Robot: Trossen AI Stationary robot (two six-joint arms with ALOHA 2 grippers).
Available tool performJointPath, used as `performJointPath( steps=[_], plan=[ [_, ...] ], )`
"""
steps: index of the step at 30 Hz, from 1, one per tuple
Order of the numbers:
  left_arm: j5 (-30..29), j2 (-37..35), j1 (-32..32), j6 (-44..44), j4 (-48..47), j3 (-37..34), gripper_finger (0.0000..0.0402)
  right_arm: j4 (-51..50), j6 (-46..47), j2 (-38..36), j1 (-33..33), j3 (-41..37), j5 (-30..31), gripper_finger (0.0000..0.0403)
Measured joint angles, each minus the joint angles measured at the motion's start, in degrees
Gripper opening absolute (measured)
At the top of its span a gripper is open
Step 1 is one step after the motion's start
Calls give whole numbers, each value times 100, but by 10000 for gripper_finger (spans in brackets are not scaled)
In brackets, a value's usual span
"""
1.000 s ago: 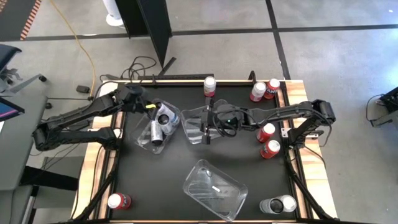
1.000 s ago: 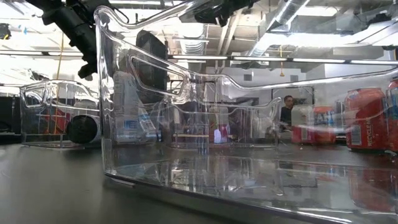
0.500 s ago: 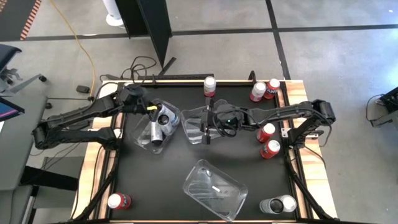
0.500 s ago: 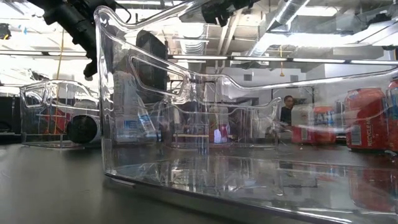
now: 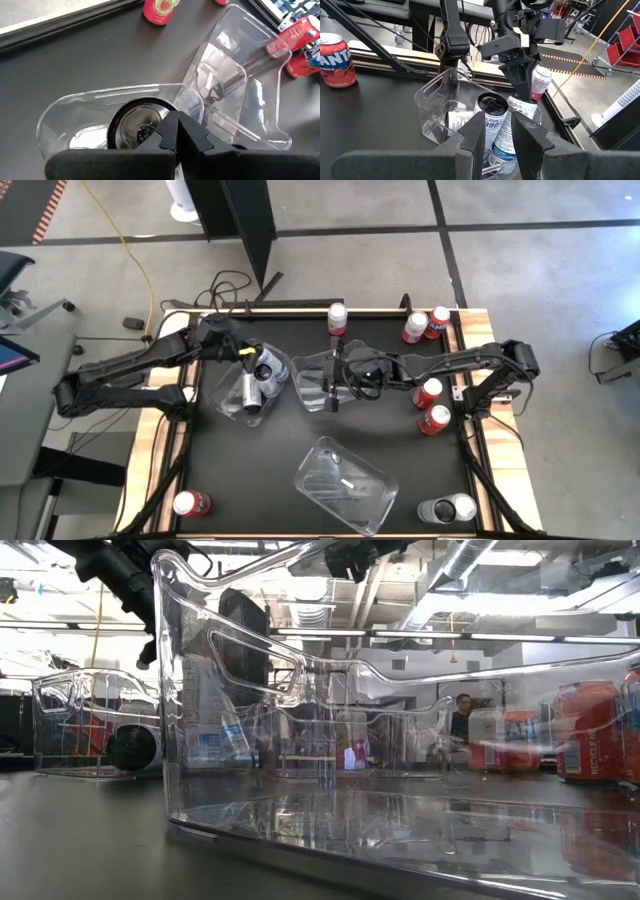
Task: Sort soda cans
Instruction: Put the left black soda can in the top left transparent bin
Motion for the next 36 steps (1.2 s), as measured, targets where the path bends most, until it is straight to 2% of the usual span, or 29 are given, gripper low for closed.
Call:
performJointPath(
  steps=[6, 10, 23, 36],
  plan=[
    [58, 419, -121, 1, 465, 25, 0, -25, 0, 0, 0, 0, 0, 113],
    [299, 495, -222, -23, 673, 20, 0, -115, 0, 0, 0, 0, 0, 113],
    [320, 547, -563, -205, 498, 10, 0, -127, 0, 0, 0, 0, 0, 113],
    [41, 725, -626, -280, 556, 12, 0, -113, 2, 0, 0, 0, 0, 113]
  ],
)
